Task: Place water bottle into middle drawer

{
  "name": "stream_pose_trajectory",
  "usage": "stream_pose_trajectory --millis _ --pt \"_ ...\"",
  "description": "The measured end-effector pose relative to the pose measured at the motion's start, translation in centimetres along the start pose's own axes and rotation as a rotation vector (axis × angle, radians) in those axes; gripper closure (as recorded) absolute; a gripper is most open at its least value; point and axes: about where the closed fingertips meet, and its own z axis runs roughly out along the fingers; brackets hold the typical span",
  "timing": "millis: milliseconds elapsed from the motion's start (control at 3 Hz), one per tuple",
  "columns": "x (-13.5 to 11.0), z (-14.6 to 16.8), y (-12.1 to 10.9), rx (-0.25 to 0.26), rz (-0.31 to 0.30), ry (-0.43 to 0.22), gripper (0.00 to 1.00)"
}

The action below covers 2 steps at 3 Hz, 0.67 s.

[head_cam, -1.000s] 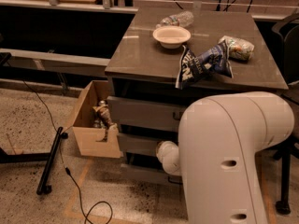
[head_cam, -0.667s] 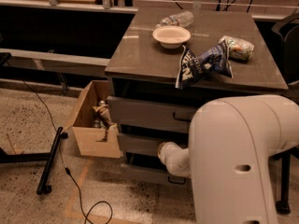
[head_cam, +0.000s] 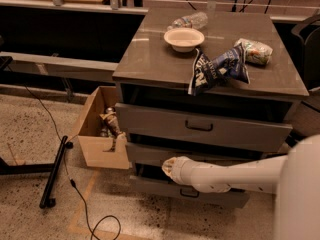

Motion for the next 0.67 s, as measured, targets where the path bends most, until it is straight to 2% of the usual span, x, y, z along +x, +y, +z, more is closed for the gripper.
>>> stream_pose_trajectory --millis 333,667 --pt "-0.4 0.1 2.2 -0.082 -0.027 -0.090 1.00" --pt "-0.6 -1.0 3.7 -0.122 -0.058 -0.120 0.83"
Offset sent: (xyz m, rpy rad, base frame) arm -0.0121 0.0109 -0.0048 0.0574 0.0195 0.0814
